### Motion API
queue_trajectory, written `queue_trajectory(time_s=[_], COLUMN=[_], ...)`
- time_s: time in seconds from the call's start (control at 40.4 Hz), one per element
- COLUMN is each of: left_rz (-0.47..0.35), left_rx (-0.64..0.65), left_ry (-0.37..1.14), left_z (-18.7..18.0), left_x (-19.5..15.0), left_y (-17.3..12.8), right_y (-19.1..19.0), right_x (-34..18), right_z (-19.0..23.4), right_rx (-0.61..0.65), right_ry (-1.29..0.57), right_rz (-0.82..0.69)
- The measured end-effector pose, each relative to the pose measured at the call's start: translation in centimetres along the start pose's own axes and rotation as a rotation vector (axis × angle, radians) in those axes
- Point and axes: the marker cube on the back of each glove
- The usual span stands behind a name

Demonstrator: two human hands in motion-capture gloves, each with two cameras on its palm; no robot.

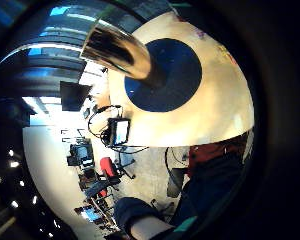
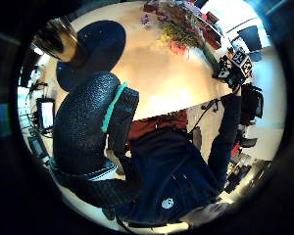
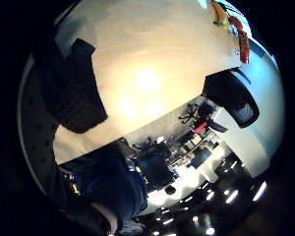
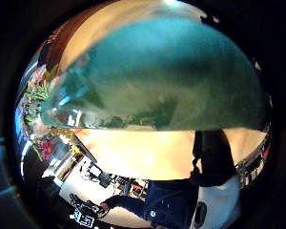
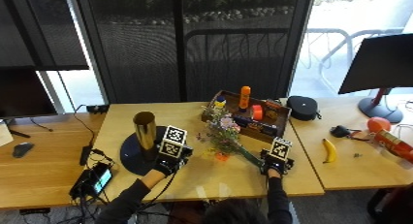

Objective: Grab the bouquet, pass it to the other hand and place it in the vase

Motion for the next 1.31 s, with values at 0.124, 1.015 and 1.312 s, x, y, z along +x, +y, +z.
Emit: queue_trajectory(time_s=[0.124, 1.015, 1.312], left_rz=[0.002, 0.088, 0.266], left_rx=[0.004, -0.079, -0.113], left_ry=[-0.008, 0.202, 0.817], left_z=[0.2, 0.1, -3.6], left_x=[0.2, 1.5, 4.5], left_y=[-0.1, -2.6, -5.3], right_y=[-0.5, 1.3, 2.6], right_x=[-0.4, -5.2, -7.6], right_z=[0.4, -0.6, -1.9], right_rx=[0.037, 0.407, 0.401], right_ry=[-0.083, -0.894, -0.908], right_rz=[0.006, -0.216, -0.173])
